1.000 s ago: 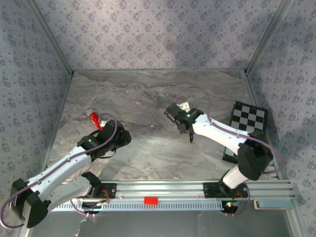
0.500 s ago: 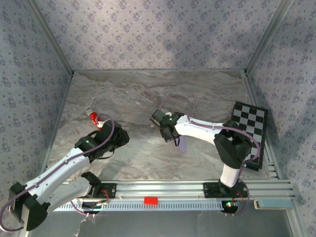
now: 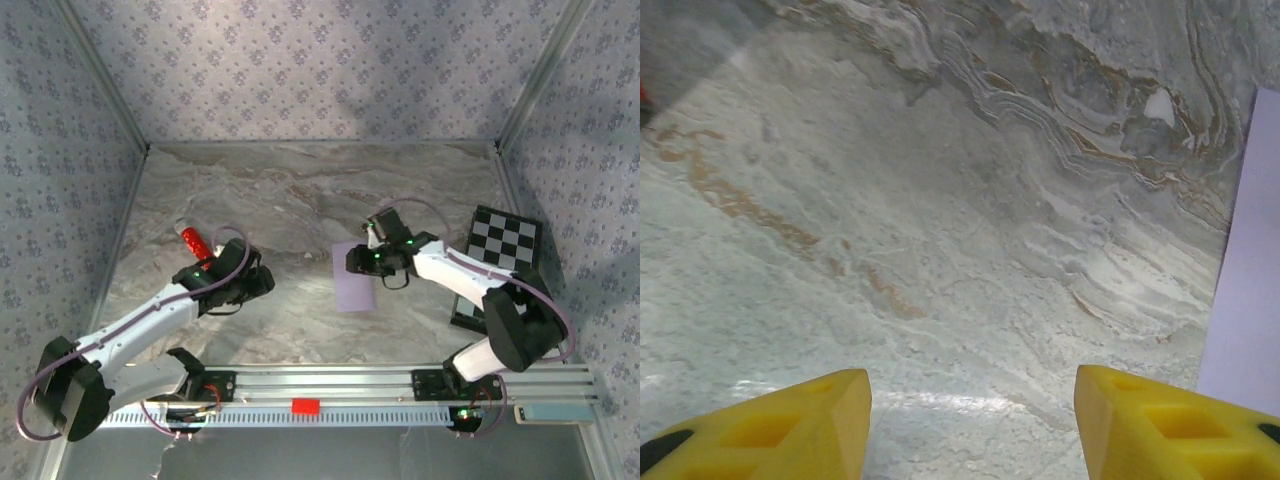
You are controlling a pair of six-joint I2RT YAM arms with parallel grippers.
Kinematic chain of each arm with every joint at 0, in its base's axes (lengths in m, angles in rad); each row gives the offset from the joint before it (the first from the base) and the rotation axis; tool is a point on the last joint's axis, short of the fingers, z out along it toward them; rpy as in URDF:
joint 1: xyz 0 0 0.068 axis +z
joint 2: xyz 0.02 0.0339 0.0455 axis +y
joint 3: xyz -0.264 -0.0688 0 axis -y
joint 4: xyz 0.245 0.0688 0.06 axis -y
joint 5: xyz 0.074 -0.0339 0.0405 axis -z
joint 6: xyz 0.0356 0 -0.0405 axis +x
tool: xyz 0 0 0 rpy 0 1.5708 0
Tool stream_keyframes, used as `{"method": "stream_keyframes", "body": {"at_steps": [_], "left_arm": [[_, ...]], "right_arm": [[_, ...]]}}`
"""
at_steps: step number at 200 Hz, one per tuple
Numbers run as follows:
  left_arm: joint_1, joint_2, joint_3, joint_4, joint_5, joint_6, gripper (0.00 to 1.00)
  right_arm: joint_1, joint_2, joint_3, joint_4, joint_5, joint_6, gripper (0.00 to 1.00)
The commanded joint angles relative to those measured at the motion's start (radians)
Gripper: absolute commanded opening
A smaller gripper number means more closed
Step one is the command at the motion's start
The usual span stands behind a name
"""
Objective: Fold a paper plane with a square sheet of paper (pick it up from the middle)
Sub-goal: Turn over the paper at the center of the table.
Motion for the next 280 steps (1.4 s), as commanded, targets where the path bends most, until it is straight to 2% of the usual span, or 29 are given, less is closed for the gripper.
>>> {"method": "stream_keyframes", "body": {"at_steps": [1,26,60,141,185,243,280], "left_arm": [[0.006,0.038,0.044,0.050,0.065,0.019,0.56],[0.003,0.089,0.052,0.082,0.094,0.019,0.56],[-0.004,0.140,0.067,0.110,0.113,0.025,0.55],[-0.009,0.201,0.089,0.140,0.138,0.030,0.55],[-0.011,0.241,0.093,0.199,0.185,0.020,0.55],[-0.014,0.366,0.120,0.346,0.304,-0.006,0.51],[-0.044,0.452,0.172,0.381,0.327,-0.014,0.49]], "right_arm": [[-0.091,-0.007,-0.085,0.117,-0.189,0.067,0.33],[-0.154,0.013,-0.132,0.185,-0.299,0.087,0.24],[-0.148,0.071,-0.127,0.214,-0.342,0.092,0.18],[-0.141,0.208,-0.133,0.224,-0.291,0.110,0.16],[-0.104,0.261,-0.170,0.315,-0.314,0.170,0.16],[-0.055,0.228,-0.180,0.361,-0.272,0.246,0.16],[-0.060,0.096,-0.192,0.317,-0.234,0.222,0.17]]}}
